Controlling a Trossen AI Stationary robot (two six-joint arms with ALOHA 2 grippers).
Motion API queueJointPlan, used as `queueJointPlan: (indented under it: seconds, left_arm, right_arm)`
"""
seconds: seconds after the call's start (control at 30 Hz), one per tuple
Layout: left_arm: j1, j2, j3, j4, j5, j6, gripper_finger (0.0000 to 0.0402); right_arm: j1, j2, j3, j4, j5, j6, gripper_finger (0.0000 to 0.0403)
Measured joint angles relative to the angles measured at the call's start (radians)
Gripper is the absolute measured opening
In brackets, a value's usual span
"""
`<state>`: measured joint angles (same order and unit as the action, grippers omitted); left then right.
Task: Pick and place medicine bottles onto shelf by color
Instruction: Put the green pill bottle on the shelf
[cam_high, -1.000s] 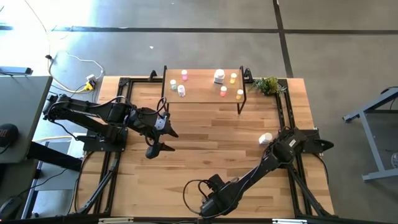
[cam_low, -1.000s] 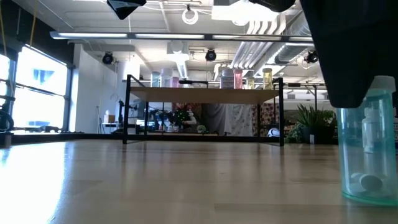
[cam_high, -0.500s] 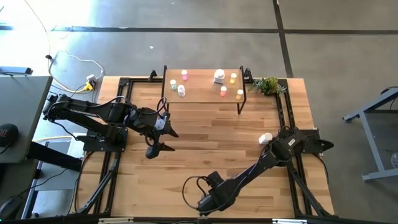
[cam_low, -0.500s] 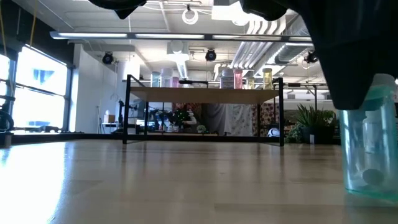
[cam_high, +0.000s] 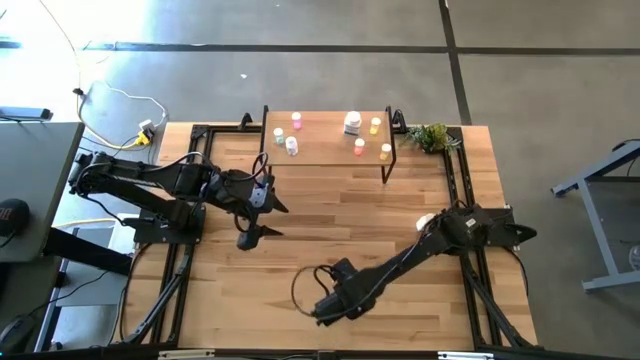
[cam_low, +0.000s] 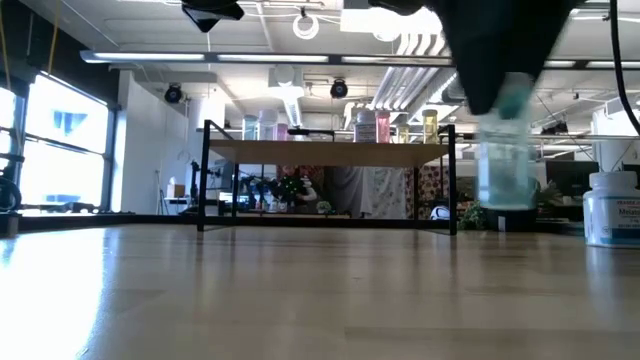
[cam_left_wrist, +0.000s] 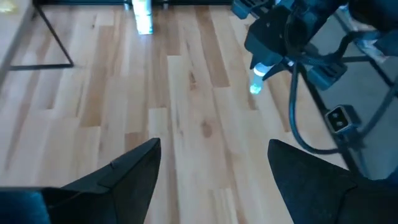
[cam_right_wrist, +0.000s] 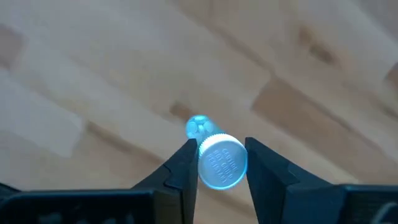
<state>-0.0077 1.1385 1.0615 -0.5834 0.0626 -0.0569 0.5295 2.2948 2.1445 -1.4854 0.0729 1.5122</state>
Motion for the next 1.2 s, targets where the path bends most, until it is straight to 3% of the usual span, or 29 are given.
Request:
queueJointPlan:
  seconds: [0.33,0.7,1.2]
  left_arm:
    - [0.137,0.000,0.000,-0.008,-0.067,0.074,0.0284]
    - [0.291,-0.005,0.000,-0.080,-0.075,0.095,0.0284]
    - [0.439,-0.005,0.000,-0.077,-0.076,0.120,0.0284]
  right_arm:
    - [-0.155,-0.085,0.000,-0.001,0.114,-0.199,0.0098]
    - [-0.332,-0.199,0.000,0.057,0.136,-0.462,0.0098]
    - [-0.625,-0.300,0.002,0.254,0.153,-1.059,0.0099]
